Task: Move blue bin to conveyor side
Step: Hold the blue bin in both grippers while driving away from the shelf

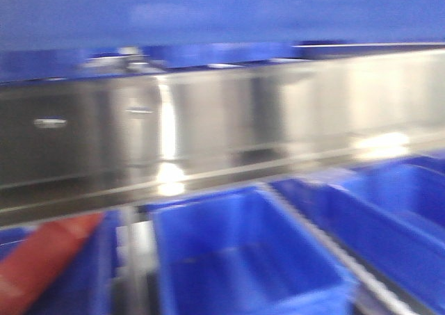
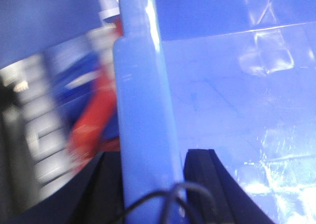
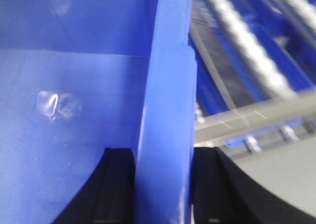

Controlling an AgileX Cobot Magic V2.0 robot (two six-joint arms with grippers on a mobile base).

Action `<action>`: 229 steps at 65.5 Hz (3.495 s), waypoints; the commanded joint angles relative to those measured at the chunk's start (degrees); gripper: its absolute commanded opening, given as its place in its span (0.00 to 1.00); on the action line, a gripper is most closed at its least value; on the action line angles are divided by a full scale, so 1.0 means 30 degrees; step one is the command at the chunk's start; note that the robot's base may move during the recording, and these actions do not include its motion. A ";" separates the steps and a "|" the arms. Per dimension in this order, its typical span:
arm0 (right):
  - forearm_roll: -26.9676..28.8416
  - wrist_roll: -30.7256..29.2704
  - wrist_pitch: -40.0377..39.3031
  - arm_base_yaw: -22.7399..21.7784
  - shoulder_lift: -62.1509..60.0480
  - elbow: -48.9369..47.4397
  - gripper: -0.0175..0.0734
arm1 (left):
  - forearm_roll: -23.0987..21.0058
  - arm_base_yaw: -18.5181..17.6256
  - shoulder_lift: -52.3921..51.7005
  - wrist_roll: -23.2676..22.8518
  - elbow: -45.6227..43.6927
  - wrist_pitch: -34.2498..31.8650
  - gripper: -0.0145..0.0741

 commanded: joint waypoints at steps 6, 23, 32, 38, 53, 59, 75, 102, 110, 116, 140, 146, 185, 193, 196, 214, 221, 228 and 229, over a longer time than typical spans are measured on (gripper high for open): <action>0.1484 -0.0334 -0.1858 0.0151 -0.0348 -0.0206 0.11 | -0.1774 -0.0435 -0.0240 0.0265 -0.0420 -0.2102 0.14; 0.1484 -0.0334 -0.1858 0.0151 -0.0348 -0.0206 0.11 | -0.1774 -0.0435 -0.0240 0.0265 -0.0420 -0.2102 0.14; 0.1484 -0.0334 -0.1858 0.0151 -0.0348 -0.0206 0.11 | -0.1774 -0.0435 -0.0240 0.0265 -0.0420 -0.2102 0.14; 0.1484 -0.0334 -0.1858 0.0151 -0.0348 -0.0206 0.11 | -0.1774 -0.0435 -0.0240 0.0265 -0.0420 -0.2102 0.14; 0.1484 -0.0334 -0.1858 0.0151 -0.0348 -0.0206 0.11 | -0.1774 -0.0435 -0.0240 0.0265 -0.0420 -0.2102 0.14; 0.1484 -0.0334 -0.1858 0.0151 -0.0348 -0.0206 0.11 | -0.1774 -0.0435 -0.0240 0.0265 -0.0420 -0.2102 0.14; 0.1484 -0.0334 -0.1858 0.0151 -0.0348 -0.0206 0.11 | -0.1774 -0.0435 -0.0240 0.0265 -0.0420 -0.2102 0.14; 0.1484 -0.0334 -0.1858 0.0151 -0.0348 -0.0206 0.11 | -0.1774 -0.0435 -0.0240 0.0265 -0.0420 -0.2102 0.14; 0.1484 -0.0334 -0.1858 0.0151 -0.0348 -0.0206 0.11 | -0.1774 -0.0435 -0.0240 0.0265 -0.0420 -0.2102 0.14; 0.1484 -0.0334 -0.1858 0.0151 -0.0348 -0.0206 0.11 | -0.1774 -0.0435 -0.0240 0.0265 -0.0420 -0.2102 0.14; 0.1484 -0.0334 -0.1858 0.0151 -0.0348 -0.0206 0.11 | -0.1774 -0.0435 -0.0240 0.0265 -0.0420 -0.2102 0.14; 0.1484 -0.0334 -0.1858 0.0151 -0.0348 -0.0206 0.11 | -0.1774 -0.0435 -0.0240 0.0265 -0.0420 -0.2102 0.14; 0.1484 -0.0334 -0.1858 0.0151 -0.0348 -0.0206 0.11 | -0.1774 -0.0435 -0.0240 0.0265 -0.0420 -0.2102 0.14; 0.1484 -0.0334 -0.1858 0.0151 -0.0348 -0.0206 0.11 | -0.1774 -0.0435 -0.0240 0.0265 -0.0420 -0.2102 0.14; 0.1484 -0.0334 -0.1858 0.0151 -0.0348 -0.0206 0.11 | -0.1774 -0.0435 -0.0240 0.0265 -0.0420 -0.2102 0.14; 0.1484 -0.0334 -0.1858 0.0151 -0.0348 -0.0206 0.11 | -0.1774 -0.0435 -0.0240 0.0265 -0.0420 -0.2102 0.14; 0.1484 -0.0334 -0.1858 0.0151 -0.0348 -0.0206 0.11 | -0.1774 -0.0435 -0.0240 0.0265 -0.0420 -0.2102 0.14; 0.1484 -0.0334 -0.1858 0.0151 -0.0348 -0.0206 0.11 | -0.1774 -0.0435 -0.0240 0.0265 -0.0420 -0.2102 0.14; 0.1484 -0.0334 -0.1858 0.0151 -0.0348 -0.0206 0.11 | -0.1774 -0.0435 -0.0240 0.0265 -0.0420 -0.2102 0.14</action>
